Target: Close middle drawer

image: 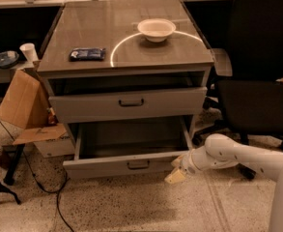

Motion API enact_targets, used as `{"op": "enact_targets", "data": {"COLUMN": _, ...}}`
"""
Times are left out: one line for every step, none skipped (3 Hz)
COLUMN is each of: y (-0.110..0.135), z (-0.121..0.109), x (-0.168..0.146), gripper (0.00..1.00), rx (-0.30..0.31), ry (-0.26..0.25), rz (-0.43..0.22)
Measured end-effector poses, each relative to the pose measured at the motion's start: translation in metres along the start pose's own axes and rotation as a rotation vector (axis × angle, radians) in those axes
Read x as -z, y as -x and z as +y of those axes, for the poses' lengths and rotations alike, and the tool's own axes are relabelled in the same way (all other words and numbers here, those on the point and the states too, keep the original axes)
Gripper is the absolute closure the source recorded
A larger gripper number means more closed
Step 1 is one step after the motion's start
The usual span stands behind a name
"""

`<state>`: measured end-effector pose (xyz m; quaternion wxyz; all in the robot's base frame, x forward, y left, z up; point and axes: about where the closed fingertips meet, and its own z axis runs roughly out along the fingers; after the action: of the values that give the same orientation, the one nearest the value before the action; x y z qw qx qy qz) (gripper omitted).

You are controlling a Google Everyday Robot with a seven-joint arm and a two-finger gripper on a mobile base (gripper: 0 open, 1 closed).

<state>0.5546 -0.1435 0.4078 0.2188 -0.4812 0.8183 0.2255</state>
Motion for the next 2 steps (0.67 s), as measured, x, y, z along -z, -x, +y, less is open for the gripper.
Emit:
{"op": "enact_targets", "data": {"y": 0.023, "z": -0.016, "x": -0.003, "gripper": 0.0, "rx": 0.032, "ry": -0.031, "rz": -0.017}}
{"op": "enact_targets", "data": {"y": 0.056, "z": -0.038, "x": -0.009, "gripper": 0.0, "rx": 0.078, "ry": -0.066, "rz": -0.039}}
